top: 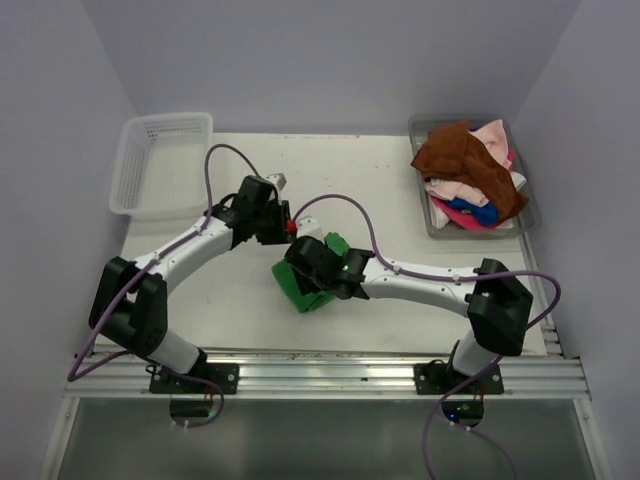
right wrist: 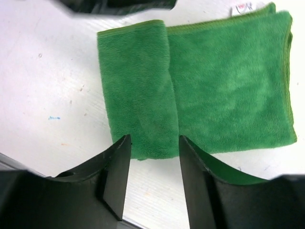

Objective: Roll the towels
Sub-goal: Roll the towel

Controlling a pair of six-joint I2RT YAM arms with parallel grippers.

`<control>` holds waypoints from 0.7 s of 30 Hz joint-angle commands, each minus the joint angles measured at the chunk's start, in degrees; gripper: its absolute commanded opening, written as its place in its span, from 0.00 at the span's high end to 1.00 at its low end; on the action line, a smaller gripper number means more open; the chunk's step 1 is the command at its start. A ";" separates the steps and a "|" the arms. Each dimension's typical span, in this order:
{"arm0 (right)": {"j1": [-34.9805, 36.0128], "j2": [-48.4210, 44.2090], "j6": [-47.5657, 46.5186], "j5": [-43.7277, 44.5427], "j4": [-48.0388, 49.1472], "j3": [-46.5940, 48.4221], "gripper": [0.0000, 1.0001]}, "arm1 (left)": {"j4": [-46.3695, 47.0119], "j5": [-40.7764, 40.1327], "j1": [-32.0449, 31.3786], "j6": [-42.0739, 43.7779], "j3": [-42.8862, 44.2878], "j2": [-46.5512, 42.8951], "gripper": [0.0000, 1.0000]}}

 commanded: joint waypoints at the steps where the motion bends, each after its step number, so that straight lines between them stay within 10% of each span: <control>1: 2.95 2.23 -9.25 3.42 -0.68 3.22 0.50 | -3.85 1.92 3.27 2.29 1.65 -2.31 0.63; 21: 7.36 20.00 -13.75 7.83 1.52 6.22 0.42 | -2.53 3.42 13.91 0.27 -10.21 -8.20 0.64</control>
